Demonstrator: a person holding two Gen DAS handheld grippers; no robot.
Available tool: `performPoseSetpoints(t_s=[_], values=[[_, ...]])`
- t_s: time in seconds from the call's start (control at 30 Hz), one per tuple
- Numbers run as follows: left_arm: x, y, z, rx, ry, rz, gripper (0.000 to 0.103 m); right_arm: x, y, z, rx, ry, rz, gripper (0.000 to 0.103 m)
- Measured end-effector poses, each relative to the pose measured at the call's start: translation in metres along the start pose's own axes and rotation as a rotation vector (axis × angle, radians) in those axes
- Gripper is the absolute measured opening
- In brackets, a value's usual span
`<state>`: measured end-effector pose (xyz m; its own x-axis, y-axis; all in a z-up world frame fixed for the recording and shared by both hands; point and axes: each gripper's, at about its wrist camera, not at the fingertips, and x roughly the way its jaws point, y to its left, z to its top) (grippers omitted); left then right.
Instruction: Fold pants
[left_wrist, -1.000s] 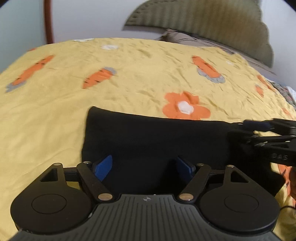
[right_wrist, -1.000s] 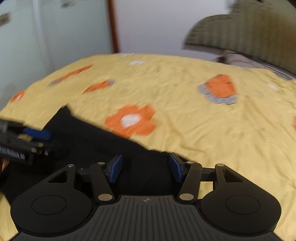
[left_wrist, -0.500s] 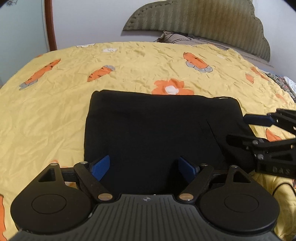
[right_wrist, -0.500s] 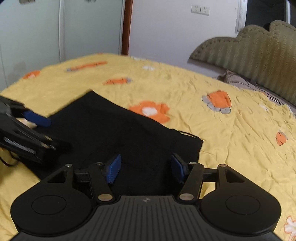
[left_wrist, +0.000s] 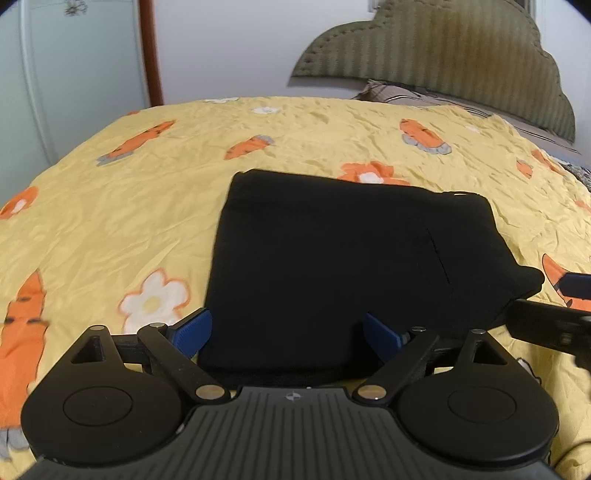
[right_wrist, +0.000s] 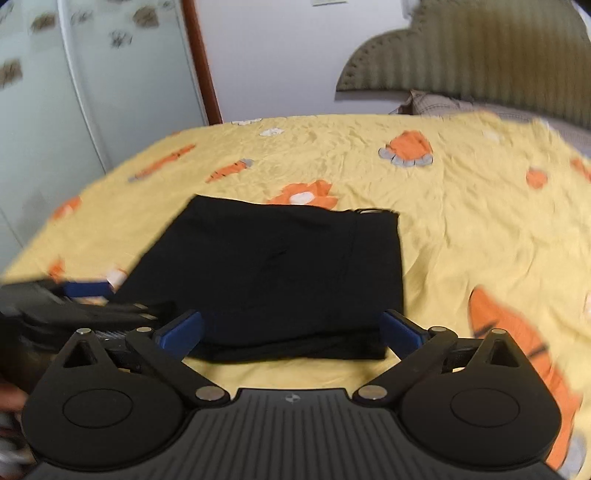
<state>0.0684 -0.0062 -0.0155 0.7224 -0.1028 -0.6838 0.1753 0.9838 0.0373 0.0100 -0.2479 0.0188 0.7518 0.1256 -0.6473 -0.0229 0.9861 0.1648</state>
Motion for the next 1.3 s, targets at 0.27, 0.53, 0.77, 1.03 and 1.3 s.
performPoseSetpoints(t_s=[0.27, 0.53, 0.77, 1.03, 1.3], values=[[-0.026, 0.011, -0.021, -0.053, -0.023, 0.038, 0.093, -0.018, 0.048, -0.020, -0.083, -0.049, -0.056, 0.103], [-0.035, 0.020, -0.038, -0.049, -0.009, 0.057, 0.094, -0.006, 0.058, -0.047, -0.026, -0.031, -0.110, 0.103], [-0.030, 0.015, -0.044, -0.009, 0.000, 0.075, 0.094, -0.001, 0.058, -0.056, -0.044, -0.028, -0.141, 0.103], [-0.023, 0.017, -0.051, -0.034, 0.009, 0.069, 0.095, 0.008, 0.048, -0.062, -0.039, -0.010, -0.158, 0.103], [-0.014, 0.015, -0.070, -0.060, -0.051, 0.079, 0.102, 0.021, 0.043, -0.066, -0.010, -0.023, -0.157, 0.103]])
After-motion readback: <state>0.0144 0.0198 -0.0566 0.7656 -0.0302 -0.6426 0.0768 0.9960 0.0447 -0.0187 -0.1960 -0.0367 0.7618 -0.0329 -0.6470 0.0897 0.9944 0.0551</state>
